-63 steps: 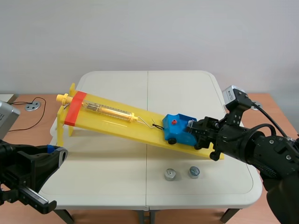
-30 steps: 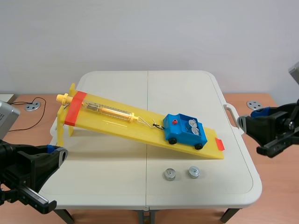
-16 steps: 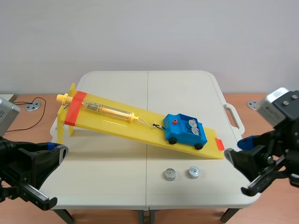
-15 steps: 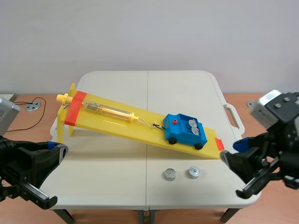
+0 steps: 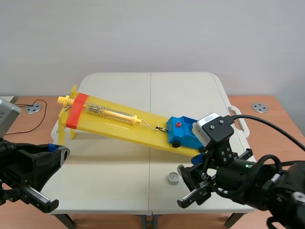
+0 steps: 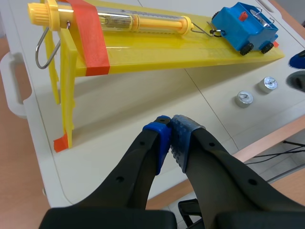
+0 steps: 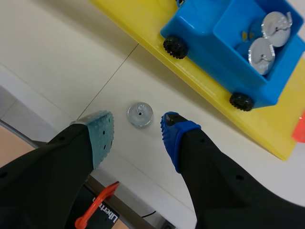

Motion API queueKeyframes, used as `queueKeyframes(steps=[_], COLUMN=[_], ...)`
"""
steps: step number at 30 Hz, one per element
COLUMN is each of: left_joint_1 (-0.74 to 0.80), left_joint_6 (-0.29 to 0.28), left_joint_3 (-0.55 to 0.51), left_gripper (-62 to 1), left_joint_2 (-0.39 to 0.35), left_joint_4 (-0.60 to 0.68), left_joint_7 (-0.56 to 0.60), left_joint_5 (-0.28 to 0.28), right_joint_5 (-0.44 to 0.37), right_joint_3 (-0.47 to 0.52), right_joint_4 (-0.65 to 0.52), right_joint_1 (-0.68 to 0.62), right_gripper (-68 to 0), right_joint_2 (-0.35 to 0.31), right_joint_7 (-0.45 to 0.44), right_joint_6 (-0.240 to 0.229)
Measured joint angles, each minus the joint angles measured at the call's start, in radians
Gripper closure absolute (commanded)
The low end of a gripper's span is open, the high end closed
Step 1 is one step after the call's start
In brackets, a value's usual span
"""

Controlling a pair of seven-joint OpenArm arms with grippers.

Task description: Place the four metal weights on the blue cart on the ramp.

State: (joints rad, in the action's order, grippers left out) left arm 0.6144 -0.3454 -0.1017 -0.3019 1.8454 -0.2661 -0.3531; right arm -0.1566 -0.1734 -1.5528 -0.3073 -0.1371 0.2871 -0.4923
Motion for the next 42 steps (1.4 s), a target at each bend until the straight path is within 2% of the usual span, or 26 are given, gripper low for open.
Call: queueKeyframes(steps=[10,14,19,27,42], left_joint_1=[0.000,0.000,0.000,0.000,0.000], left_joint_6=[0.000,0.000,0.000,0.000,0.000], left_joint_3=[0.000,0.000,0.000,0.000,0.000], left_gripper=[-2.6,-2.6,-2.6,-2.6,-2.6], left_joint_2=[0.000,0.000,0.000,0.000,0.000], left_joint_4=[0.000,0.000,0.000,0.000,0.000], left_joint_7=[0.000,0.000,0.000,0.000,0.000], left_joint_5=[0.000,0.000,0.000,0.000,0.000], right_joint_5=[0.092,0.124,0.145,0.150,0.150], right_joint_3=[-0.074,-0.097,-0.109,-0.121,-0.156], right_joint_4=[0.185,0.217,0.243,0.323,0.324], right_joint_1=[0.093,0.105,0.123,0.169,0.168], right_gripper=[-24.6,-24.6,-24.6,-24.6,-24.6], right_joint_2=[0.054,0.057,0.057,0.074,0.076], right_joint_7=[-0.064,-0.086,-0.110,-0.130,-0.128], right_joint_6=[0.077,0.114,0.138,0.138,0.142])
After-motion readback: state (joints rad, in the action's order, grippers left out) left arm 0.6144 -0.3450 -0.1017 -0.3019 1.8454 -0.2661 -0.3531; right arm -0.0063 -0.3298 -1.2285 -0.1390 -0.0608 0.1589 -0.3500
